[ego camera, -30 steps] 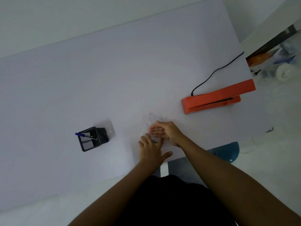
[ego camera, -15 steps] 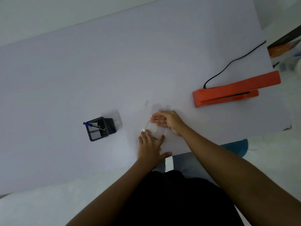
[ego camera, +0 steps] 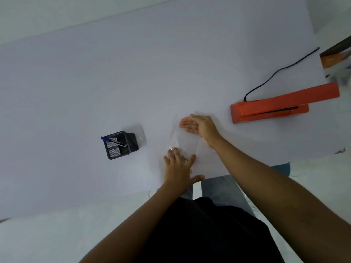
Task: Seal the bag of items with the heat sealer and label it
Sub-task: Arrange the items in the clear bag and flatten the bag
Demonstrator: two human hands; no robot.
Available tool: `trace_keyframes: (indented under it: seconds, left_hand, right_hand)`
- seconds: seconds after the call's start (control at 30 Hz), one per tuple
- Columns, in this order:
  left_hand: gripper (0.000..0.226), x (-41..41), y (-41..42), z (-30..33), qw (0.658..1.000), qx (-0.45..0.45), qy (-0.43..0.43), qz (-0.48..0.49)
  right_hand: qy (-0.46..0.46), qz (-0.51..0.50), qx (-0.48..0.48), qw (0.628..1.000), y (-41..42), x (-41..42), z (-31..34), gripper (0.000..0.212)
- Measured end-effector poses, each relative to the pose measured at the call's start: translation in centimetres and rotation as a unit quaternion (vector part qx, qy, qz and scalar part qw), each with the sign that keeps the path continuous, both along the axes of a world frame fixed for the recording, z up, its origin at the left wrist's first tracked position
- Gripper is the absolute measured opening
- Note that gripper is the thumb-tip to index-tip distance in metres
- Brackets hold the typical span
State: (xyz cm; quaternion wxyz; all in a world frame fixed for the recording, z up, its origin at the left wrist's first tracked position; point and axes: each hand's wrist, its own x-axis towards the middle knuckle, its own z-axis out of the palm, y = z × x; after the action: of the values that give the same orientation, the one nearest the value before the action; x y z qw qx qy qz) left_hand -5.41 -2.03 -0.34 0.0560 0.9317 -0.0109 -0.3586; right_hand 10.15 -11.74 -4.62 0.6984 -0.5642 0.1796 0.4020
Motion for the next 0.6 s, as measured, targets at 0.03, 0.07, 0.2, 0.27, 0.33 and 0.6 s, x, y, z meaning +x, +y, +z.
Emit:
trace_keyframes:
  seconds: [0.03,0.07,0.2,0.27,0.33,0.6]
  left_hand:
    - [0.089,-0.1,0.0,-0.1,1.0,-0.002,0.001,0.0]
    - [0.09,-0.2,-0.1,-0.2,1.0,-0.004,0.0,0.001]
    - [0.094,-0.2,0.0,-0.5,1.0,-0.003,0.0,-0.002]
    - [0.093,-0.1,0.1,-0.5,1.0,0.0,0.008,-0.004]
    - [0.092,0.1,0.0,-0.4,1.0,0.003,0.01,-0.004]
    - [0.093,0.1,0.0,-0.1,1.0,0.005,0.006,-0.008]
  right_hand:
    - [0.01,0.026,0.006,1.0,0.4,-1.4,0.1,0.039]
    - [0.018,0.059,0.012,0.998,0.8,-2.7,0.1,0.04]
    - [0.036,0.122,0.009,0.992,2.0,-4.6,-0.4,0.042]
    - [0.028,0.153,-0.005,0.988,2.5,-3.3,-0.4,0.042]
    - [0.017,0.157,-0.019,0.987,3.1,-1.2,-0.5,0.042]
    - [-0.007,0.063,-0.039,0.997,4.0,5.7,-0.9,0.042]
